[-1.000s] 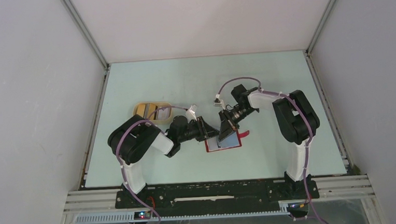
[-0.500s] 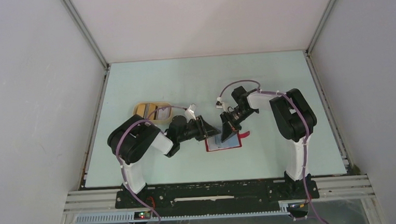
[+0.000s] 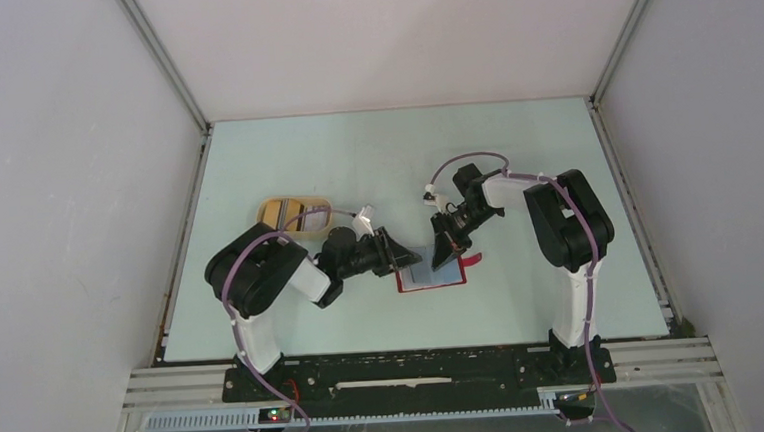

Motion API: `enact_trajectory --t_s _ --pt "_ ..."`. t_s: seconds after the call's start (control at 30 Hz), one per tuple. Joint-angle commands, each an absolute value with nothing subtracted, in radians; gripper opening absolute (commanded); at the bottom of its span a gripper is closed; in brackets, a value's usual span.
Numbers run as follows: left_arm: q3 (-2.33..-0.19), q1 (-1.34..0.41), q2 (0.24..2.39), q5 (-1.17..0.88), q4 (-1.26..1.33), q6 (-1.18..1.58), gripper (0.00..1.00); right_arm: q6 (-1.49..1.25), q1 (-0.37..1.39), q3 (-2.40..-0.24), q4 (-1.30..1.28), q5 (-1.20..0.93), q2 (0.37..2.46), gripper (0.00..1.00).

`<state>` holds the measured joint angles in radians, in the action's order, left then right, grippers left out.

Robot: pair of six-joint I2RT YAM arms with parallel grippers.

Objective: Put the credit cards into the card holder
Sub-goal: Turn over the card slot in the card holder.

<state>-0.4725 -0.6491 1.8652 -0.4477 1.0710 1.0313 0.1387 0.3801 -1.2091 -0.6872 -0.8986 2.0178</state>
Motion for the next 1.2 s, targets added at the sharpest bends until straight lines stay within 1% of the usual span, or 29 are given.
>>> enact_trajectory --t_s 0.0,0.13,0.3,0.6,0.67,0.8,0.87,0.97,1.17 --pt "-0.451 -0.641 1.809 -0.442 1.101 1.023 0.40 0.127 0.382 -1.209 -0.676 -0.890 2.029 0.08" --pt "-0.432 -0.636 1.787 -0.443 1.104 1.023 0.39 0.130 0.382 -1.209 -0.678 -0.895 2.028 0.08" --pt "-0.422 -0.634 1.784 -0.449 1.105 1.022 0.33 0.138 0.382 -1.209 -0.678 -0.919 2.020 0.09" --pt "-0.425 -0.634 1.801 -0.446 1.092 1.017 0.14 0.153 0.382 -1.209 -0.682 -0.950 2.011 0.11" --pt "-0.430 -0.633 1.790 -0.437 1.043 0.999 0.11 0.163 0.381 -1.209 -0.685 -0.975 2.000 0.14" --pt "-0.436 -0.634 1.774 -0.420 0.983 0.967 0.03 0.187 0.380 -1.209 -0.685 -1.049 1.960 0.26" --pt "-0.436 -0.634 1.771 -0.423 0.980 0.966 0.02 0.191 0.384 -1.209 -0.681 -1.087 1.945 0.28" --pt "-0.439 -0.634 1.773 -0.431 0.986 0.973 0.01 0.176 0.402 -1.209 -0.662 -1.127 1.939 0.28" --pt "-0.436 -0.633 1.777 -0.445 1.031 1.000 0.02 0.111 0.463 -1.209 -0.598 -1.077 1.962 0.27"
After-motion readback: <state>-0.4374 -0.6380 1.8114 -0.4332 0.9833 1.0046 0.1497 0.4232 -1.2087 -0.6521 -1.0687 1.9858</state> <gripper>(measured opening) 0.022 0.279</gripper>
